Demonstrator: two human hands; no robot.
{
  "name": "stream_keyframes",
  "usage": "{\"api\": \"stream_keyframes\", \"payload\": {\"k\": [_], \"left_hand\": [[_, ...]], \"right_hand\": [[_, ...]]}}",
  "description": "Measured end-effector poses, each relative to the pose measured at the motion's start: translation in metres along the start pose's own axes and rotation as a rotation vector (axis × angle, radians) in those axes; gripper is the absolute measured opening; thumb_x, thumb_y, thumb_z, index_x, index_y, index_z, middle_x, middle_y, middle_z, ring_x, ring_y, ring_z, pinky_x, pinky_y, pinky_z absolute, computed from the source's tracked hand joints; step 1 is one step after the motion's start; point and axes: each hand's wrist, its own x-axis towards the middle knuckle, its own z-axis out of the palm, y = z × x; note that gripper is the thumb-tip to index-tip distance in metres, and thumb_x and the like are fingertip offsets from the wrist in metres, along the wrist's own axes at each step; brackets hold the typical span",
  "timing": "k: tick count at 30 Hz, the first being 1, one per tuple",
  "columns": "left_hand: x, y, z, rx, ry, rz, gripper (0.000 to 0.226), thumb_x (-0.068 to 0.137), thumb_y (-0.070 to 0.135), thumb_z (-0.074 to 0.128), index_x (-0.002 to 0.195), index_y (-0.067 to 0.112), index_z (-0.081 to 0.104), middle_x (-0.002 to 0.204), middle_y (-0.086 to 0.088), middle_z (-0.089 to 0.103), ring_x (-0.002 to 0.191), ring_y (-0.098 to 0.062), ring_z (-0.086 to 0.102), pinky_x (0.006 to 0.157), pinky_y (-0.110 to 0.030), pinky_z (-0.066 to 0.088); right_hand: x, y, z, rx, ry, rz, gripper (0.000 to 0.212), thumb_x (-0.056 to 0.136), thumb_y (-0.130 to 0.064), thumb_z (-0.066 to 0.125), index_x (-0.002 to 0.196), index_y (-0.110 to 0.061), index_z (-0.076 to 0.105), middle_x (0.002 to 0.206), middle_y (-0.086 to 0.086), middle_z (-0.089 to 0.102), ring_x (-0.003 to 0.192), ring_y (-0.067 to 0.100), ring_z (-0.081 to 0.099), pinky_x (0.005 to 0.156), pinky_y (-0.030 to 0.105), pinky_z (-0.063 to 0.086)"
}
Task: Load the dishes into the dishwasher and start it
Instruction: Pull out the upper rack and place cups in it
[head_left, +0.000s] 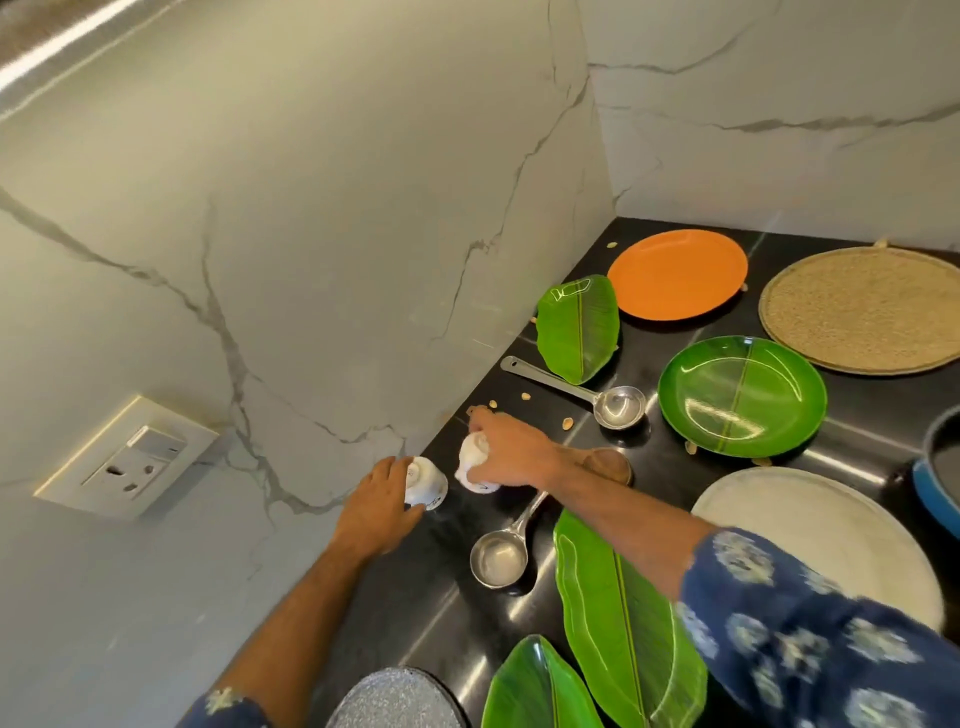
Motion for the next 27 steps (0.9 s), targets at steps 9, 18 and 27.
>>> {"api": "stream_keyframes", "payload": {"k": [9,18,27], "left_hand": [[0.04,0.013,0.027,0.07,-0.102,-0.033,0.061,0.077,0.038,0.08,0.132,0.029,0.053,0.134,-0.009,0.047,0.121,-0.034,0.05,0.102,-0.044,0.049],[-0.066,0.06,-0.017,-0.699,0.32,0.029,0.042,0.091,0.039,0.071,0.128,0.026,0.058,0.114,0.0,0.061,0.099,-0.018,0.06,0.075,-0.032,0.052],[-0.237,0.154,-0.005,-1.659,-0.243,0.098,0.05,0.1,0.053,0.044,0.092,0.01,0.069,0.074,-0.019,0.058,0.058,-0.025,0.055,0.046,-0.028,0.044]], "right_hand": [[-0.097,0.007,-0.056,1.298,-0.109,0.444,0.036,0.09,-0.035,0.065,0.117,-0.011,0.064,0.096,0.012,0.067,0.068,0.018,0.058,0.057,0.025,0.05],[-0.183,-0.02,-0.072,1.346,-0.032,0.325,0.042,0.094,-0.047,0.055,0.117,-0.011,0.06,0.086,0.009,0.061,0.066,0.016,0.053,0.052,0.024,0.047],[-0.361,-0.07,-0.049,1.344,0.144,0.278,0.046,0.087,-0.052,0.059,0.112,-0.014,0.063,0.086,0.009,0.062,0.066,0.019,0.055,0.053,0.028,0.048]]}}
